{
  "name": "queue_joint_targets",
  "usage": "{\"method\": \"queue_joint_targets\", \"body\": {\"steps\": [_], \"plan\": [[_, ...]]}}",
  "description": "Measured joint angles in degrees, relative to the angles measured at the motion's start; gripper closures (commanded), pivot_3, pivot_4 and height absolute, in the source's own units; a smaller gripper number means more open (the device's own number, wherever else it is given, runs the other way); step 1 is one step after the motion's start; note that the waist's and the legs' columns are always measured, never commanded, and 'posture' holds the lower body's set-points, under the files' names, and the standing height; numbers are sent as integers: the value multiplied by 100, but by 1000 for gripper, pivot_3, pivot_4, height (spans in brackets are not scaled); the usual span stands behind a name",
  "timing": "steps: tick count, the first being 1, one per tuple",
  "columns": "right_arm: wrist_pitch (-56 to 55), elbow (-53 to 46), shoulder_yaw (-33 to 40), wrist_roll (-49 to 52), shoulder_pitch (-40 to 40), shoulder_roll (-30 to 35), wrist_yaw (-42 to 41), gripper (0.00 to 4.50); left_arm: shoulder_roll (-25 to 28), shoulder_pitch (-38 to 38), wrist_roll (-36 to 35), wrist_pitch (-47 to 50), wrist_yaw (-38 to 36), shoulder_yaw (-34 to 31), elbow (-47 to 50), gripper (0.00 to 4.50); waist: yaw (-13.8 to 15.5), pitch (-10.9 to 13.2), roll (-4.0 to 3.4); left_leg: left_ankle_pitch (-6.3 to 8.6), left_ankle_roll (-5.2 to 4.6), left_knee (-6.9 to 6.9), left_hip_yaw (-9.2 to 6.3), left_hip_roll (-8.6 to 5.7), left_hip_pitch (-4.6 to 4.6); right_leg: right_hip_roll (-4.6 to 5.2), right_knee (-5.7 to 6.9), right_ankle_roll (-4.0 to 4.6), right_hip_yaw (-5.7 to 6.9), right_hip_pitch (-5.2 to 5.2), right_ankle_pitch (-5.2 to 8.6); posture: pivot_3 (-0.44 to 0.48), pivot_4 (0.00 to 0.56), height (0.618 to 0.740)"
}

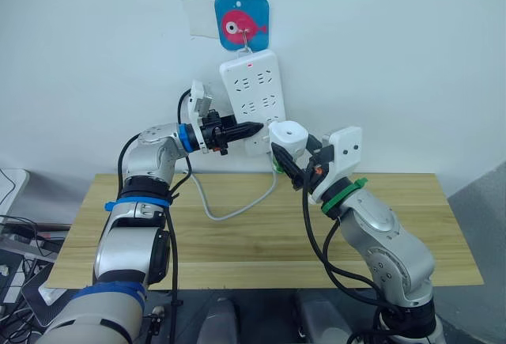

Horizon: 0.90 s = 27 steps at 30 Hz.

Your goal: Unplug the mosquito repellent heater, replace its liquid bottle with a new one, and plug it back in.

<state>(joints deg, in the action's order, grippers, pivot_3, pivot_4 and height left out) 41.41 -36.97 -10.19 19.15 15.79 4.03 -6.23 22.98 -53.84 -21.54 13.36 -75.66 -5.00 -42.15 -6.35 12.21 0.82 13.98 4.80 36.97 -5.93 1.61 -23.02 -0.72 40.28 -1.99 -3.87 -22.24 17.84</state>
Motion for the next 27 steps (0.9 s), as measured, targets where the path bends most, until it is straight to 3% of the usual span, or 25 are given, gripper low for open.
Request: {"method": "queue_joint_targets", "body": {"steps": [27], "plan": [[125,0,4,-3,44,-248,268,1593,-14,114,-4,5,135,-27,181,3185,-7,3,0,0,0,-1,2,1,0,0,-1,0,-3,-1,0,-106,202,740]]}}
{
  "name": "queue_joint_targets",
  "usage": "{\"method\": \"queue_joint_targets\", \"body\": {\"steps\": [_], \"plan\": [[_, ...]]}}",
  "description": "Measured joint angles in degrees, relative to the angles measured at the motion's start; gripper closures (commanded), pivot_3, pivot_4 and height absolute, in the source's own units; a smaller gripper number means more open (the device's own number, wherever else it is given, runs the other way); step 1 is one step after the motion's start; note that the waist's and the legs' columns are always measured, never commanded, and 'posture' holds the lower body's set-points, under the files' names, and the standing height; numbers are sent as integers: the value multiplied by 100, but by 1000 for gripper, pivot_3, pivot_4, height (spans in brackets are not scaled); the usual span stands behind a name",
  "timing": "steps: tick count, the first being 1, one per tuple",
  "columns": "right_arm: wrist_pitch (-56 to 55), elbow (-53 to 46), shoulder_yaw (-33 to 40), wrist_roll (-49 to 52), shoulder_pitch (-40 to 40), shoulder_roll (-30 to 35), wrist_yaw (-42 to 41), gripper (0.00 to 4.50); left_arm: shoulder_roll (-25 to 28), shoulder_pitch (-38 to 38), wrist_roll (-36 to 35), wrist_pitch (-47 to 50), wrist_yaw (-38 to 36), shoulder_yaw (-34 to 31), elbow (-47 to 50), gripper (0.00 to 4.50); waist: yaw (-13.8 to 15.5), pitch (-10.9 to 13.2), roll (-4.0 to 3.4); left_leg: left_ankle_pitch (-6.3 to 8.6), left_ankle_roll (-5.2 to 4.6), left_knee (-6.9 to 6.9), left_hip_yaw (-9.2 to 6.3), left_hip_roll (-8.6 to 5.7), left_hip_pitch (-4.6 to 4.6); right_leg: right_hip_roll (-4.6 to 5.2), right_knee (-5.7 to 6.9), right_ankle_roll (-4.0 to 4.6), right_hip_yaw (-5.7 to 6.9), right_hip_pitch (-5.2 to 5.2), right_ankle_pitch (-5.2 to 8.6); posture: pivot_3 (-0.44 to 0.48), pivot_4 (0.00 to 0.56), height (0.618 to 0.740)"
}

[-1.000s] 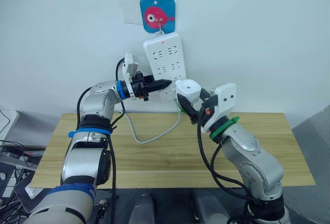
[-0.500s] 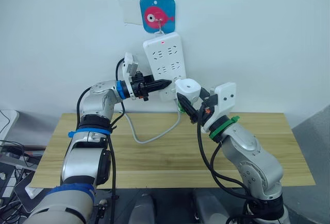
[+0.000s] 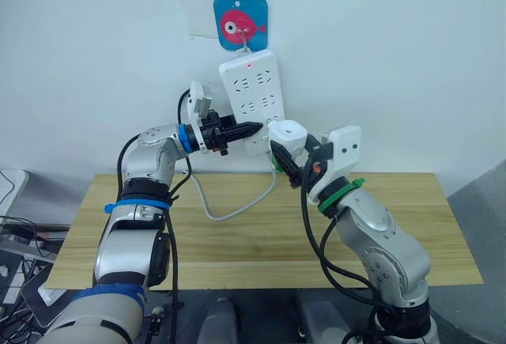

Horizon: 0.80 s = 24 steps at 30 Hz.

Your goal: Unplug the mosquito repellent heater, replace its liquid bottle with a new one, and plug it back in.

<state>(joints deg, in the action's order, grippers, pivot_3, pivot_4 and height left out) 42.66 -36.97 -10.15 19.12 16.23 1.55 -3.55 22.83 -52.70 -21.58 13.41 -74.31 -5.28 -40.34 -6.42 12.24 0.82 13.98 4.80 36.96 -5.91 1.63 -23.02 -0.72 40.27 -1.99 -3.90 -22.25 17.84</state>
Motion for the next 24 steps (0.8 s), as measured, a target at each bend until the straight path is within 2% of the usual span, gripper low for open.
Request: {"method": "queue_joint_targets", "body": {"steps": [12,24], "plan": [[64,69,-42,-75,143,-20,123,1593,-16,74,-10,22,48,-51,98,3185,0,2,1,0,0,-1,0,1,1,-1,-2,0,0,0,0,-98,202,740],[-175,597,-556,-903,568,-27,143,1593,-68,281,-11,220,328,-148,475,3185,-30,3,1,0,0,0,5,5,9,-5,10,0,-7,-2,0,-75,201,740]]}}
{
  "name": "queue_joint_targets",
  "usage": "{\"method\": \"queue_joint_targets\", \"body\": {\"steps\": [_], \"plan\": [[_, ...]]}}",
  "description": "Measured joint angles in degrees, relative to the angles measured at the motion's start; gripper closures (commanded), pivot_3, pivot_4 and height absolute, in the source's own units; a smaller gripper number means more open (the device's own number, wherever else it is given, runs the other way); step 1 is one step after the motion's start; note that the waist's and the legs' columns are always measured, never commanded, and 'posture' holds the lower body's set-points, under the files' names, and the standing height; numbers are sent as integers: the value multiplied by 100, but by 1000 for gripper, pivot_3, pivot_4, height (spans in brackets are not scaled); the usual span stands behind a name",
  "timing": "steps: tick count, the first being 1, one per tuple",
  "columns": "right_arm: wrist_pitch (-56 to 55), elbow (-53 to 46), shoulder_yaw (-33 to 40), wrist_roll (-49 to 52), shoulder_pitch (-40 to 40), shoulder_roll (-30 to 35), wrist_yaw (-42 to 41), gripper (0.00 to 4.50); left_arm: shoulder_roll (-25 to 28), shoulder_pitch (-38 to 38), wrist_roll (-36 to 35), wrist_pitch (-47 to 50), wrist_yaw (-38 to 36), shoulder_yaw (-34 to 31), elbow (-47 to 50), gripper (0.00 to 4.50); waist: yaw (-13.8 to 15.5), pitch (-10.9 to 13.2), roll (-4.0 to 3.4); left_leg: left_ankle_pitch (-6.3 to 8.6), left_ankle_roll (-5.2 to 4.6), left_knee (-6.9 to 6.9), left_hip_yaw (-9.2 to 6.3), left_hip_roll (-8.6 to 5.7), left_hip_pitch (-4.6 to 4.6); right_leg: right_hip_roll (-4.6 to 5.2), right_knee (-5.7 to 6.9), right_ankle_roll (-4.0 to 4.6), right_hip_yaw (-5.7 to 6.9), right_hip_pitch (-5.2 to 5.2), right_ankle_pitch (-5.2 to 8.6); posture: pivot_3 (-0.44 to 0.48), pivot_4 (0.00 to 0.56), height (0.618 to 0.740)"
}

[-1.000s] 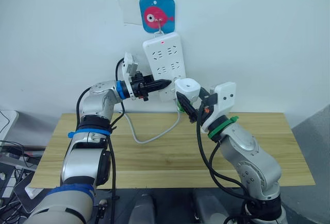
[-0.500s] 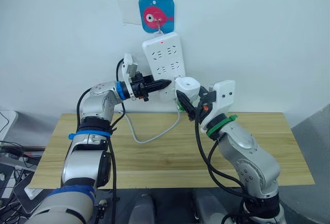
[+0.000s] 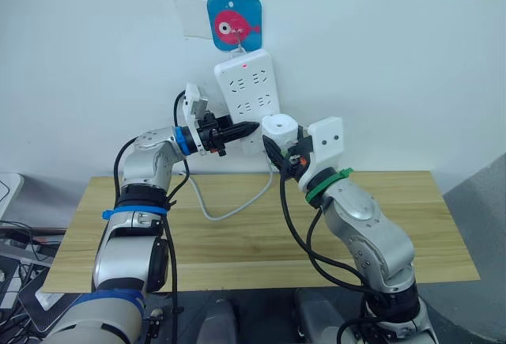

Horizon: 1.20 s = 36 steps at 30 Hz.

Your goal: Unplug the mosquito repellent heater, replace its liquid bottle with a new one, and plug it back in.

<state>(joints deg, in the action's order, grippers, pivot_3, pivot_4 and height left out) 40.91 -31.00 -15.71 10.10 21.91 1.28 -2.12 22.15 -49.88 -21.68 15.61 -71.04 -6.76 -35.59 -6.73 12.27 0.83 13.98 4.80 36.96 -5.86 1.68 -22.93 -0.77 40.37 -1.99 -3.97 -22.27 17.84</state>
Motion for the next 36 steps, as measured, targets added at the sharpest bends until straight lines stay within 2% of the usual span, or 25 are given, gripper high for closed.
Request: {"method": "queue_joint_targets", "body": {"steps": [12,20,22,25,30,36], "plan": [[-829,751,-400,-725,22,-303,10,1593,15,270,10,162,308,-159,383,3185,-119,4,1,-1,-1,0,3,2,19,-6,39,-10,-8,-3,6,-56,211,740],[-933,751,-345,-798,21,-264,-212,1593,34,270,13,152,309,-156,383,3185,-121,7,1,-3,-1,0,3,6,21,-10,44,-18,-10,-4,10,-63,211,740],[-885,680,-317,-790,15,-208,-297,872,29,267,13,135,285,-152,372,3185,-119,7,1,-3,-1,-1,2,5,20,-10,42,-17,-9,-4,11,-69,212,740],[-688,599,-231,-718,13,-146,-420,26,-120,203,-132,157,153,-128,317,3185,-55,10,6,-3,-1,-4,-8,4,7,-9,29,-7,2,-6,12,-77,211,740],[-197,-55,12,-469,-170,242,-745,26,-105,91,-129,6,-2,-11,172,3185,49,12,8,-1,-1,-18,-3,-1,-15,4,-35,7,4,-3,5,-85,210,740],[656,-1100,541,193,-468,886,-1278,26,-84,-6,-123,-114,-93,20,-51,3185,57,12,9,0,-2,-24,-8,-2,-13,5,-39,7,11,0,5,-96,207,740]]}}
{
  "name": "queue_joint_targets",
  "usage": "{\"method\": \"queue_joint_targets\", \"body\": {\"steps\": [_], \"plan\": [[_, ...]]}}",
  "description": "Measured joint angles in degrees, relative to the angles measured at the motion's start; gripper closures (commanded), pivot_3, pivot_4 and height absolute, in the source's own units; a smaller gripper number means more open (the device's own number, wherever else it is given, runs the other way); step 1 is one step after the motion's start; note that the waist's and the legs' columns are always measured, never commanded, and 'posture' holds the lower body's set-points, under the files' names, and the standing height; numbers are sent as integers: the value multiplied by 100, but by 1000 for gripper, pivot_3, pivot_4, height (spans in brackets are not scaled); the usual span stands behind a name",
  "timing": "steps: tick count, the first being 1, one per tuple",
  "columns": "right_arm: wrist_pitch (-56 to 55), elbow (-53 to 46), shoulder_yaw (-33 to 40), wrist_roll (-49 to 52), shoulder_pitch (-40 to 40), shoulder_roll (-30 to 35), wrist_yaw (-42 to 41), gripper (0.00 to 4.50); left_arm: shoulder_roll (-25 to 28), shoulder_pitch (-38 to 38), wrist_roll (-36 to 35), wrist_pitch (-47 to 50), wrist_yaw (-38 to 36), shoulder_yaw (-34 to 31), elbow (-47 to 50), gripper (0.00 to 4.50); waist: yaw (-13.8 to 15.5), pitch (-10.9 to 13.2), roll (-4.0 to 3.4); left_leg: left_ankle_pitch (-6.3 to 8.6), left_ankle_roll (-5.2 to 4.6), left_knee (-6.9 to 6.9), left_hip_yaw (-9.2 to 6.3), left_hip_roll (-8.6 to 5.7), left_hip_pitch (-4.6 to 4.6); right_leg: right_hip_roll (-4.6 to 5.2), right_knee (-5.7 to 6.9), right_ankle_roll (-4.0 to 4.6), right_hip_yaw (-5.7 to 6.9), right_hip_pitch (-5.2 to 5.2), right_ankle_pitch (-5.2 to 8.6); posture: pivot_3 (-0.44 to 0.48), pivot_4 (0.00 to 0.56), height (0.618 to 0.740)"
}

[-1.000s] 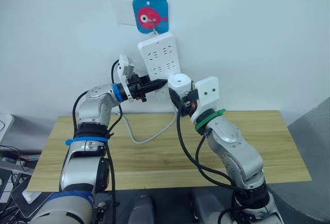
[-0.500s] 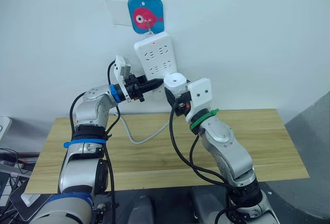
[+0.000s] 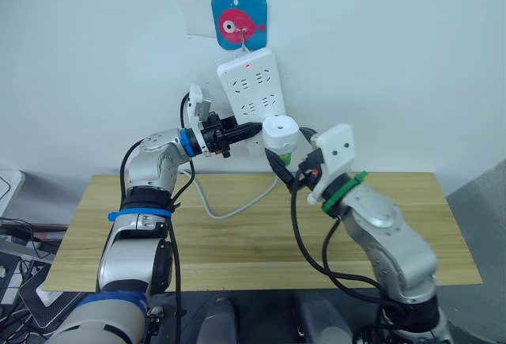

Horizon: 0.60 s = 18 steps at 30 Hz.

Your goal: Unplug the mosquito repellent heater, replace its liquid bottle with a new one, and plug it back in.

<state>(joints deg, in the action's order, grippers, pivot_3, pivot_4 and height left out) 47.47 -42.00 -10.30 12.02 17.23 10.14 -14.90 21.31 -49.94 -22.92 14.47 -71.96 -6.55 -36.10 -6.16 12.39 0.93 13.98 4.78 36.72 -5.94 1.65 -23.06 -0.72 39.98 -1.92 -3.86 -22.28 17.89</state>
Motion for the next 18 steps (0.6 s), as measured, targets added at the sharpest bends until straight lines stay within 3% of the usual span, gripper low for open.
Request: {"method": "queue_joint_targets", "body": {"steps": [4,9,11,17,18], "plan": [[642,-551,741,807,-337,749,-628,190,146,-165,63,-129,-158,58,-315,3185,-7,3,3,0,0,1,8,0,5,-1,0,-2,-4,5,0,-98,207,740],[829,-588,1455,1704,-251,1264,-1188,1639,292,-448,210,-435,-385,118,-893,3185,-17,5,5,-1,-2,2,7,4,10,-9,2,-22,-6,7,11,-92,200,740],[814,-548,1470,1862,-145,1375,-1277,2377,349,-550,284,-546,-442,135,-1085,2462,-19,5,5,-1,-2,2,8,4,11,-10,3,-22,-6,7,11,-87,198,740],[583,-217,1106,1952,128,1301,-1316,4500,873,-570,448,-607,-472,129,-1570,876,-40,7,6,-1,-2,-3,8,5,4,-12,2,0,-8,-3,-1,-47,192,740],[522,-168,1020,1944,156,1254,-1314,4500,973,-545,463,-607,-479,104,-1580,619,-37,7,6,-1,-2,-6,7,5,3,-11,0,1,-7,-4,-1,-47,192,740]]}}
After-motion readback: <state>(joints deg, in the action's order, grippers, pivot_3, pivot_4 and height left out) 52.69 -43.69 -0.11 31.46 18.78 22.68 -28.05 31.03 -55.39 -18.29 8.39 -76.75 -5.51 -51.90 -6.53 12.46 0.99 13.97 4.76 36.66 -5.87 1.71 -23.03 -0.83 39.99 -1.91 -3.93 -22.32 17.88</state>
